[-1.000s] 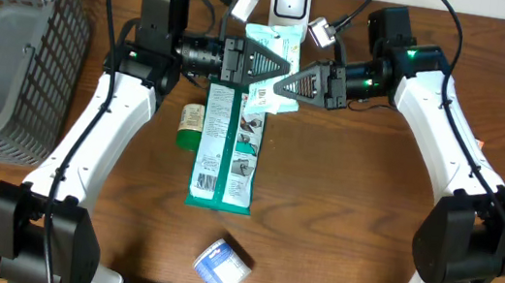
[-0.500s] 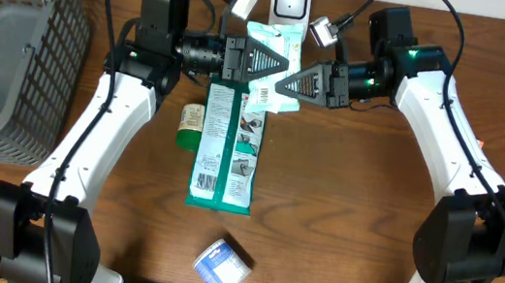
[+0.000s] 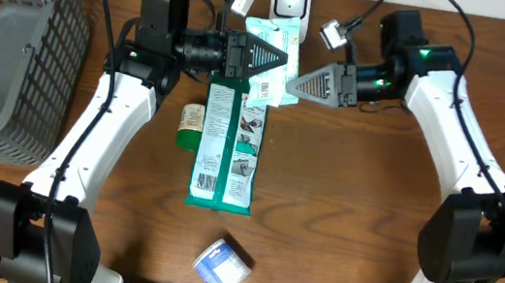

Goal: Scan the item barcode
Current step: 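Open the right gripper and withdraw it to the right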

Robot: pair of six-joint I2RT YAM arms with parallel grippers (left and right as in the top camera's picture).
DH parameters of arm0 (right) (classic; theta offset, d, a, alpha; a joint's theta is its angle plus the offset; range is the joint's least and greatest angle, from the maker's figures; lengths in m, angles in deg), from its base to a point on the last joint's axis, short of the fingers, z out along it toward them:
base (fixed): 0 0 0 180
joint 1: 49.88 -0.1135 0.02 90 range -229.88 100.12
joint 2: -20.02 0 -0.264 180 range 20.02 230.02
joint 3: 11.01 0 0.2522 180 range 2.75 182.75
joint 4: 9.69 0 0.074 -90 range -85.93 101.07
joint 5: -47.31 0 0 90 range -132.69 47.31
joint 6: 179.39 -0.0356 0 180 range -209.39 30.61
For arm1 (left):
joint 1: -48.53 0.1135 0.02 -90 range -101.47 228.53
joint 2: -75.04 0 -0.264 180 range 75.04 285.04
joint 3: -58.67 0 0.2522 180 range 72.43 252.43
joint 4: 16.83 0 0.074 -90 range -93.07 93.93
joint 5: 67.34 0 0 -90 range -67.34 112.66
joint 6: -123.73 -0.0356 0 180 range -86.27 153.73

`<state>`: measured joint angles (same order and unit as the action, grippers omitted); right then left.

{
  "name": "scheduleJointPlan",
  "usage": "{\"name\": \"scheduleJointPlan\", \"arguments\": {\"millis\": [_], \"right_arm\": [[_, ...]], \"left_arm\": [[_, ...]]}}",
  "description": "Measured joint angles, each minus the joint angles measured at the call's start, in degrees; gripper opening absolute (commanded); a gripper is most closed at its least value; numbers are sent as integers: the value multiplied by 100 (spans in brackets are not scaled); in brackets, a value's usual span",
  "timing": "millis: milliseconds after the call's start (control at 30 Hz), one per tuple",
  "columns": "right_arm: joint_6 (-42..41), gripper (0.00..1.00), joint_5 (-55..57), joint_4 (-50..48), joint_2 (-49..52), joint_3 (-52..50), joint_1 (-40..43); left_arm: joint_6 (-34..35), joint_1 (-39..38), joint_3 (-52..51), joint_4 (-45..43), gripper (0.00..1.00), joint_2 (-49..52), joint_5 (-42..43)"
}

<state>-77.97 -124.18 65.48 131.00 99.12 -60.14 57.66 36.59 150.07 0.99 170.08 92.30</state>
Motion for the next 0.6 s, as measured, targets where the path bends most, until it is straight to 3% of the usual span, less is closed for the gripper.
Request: {"name": "scheduleJointPlan", "arguments": {"millis": [400,500,600], "right_arm": [[-28,72,2509,813,0,0,584],[-59,92,3265,990,0,0,723],[-103,98,4083,1062,0,0,826]], "left_arm": [[-17,0,0,2,7,0,-612],[-17,0,0,7,7,0,-918],[-17,0,0,20,7,0,-1204]]}}
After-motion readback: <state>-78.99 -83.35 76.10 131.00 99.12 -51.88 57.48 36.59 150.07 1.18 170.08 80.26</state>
